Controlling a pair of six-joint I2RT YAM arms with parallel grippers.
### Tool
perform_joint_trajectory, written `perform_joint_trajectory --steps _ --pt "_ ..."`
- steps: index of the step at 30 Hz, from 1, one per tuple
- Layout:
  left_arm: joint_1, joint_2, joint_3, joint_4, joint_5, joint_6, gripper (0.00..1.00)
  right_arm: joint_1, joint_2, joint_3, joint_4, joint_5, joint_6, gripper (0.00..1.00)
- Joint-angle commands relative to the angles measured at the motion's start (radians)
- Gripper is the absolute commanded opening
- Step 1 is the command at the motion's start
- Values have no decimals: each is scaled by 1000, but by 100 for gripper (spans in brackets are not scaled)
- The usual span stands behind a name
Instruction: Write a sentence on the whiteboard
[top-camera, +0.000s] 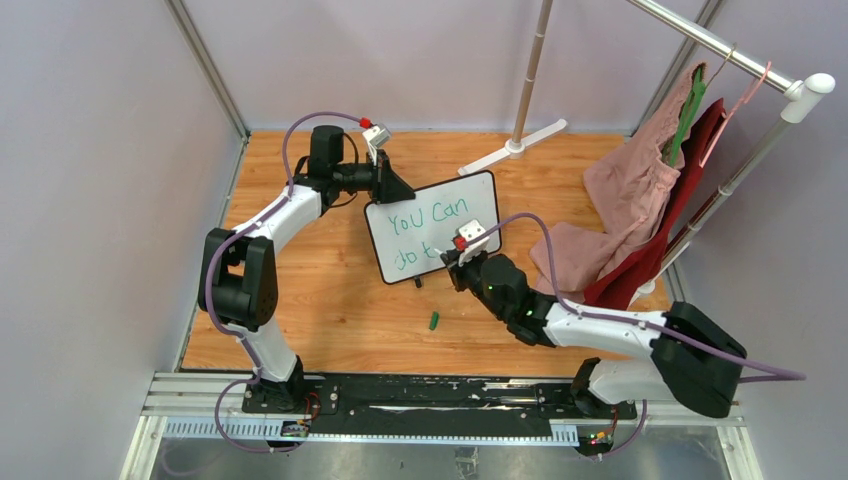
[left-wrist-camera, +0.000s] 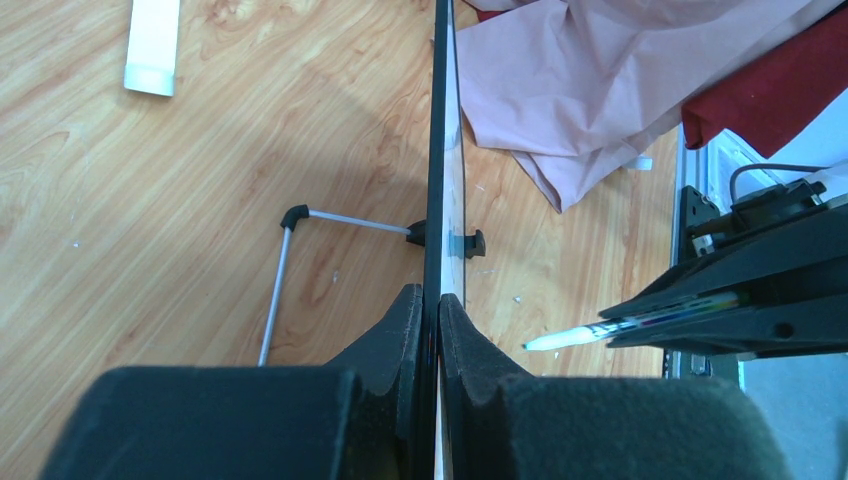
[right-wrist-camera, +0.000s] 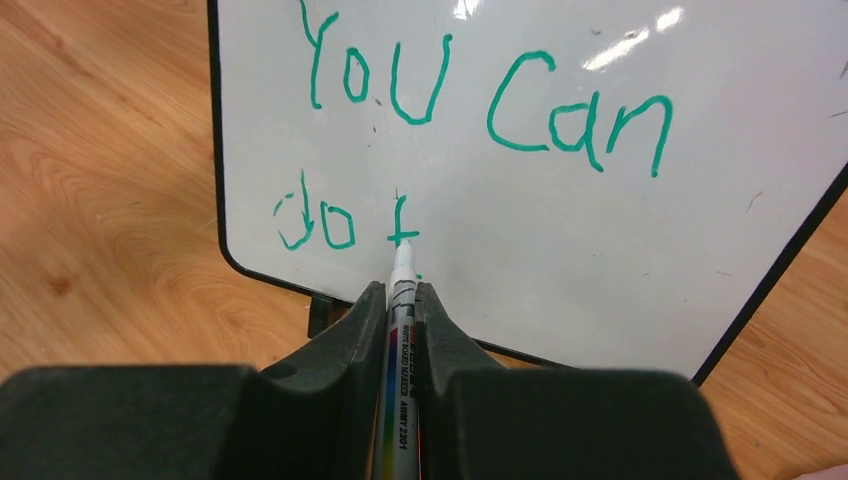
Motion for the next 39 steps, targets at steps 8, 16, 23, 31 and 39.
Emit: perform_joint_trajectory --steps 8,16,23,31,39 --pt "-30 11 -24 -60 -54 22 0 -11 -197 -91 -69 8 25 0" --pt "-30 21 -23 -54 -48 15 0 -21 -157 -86 -30 11 38 0" --pt "-30 21 -23 -52 -48 12 0 -31 -71 -29 23 -25 31 0" --pt "-30 17 -23 -55 -49 15 0 -31 12 43 78 -36 5 0" --pt "-30 25 -21 -51 -50 9 0 -42 47 75 111 -28 -33 0"
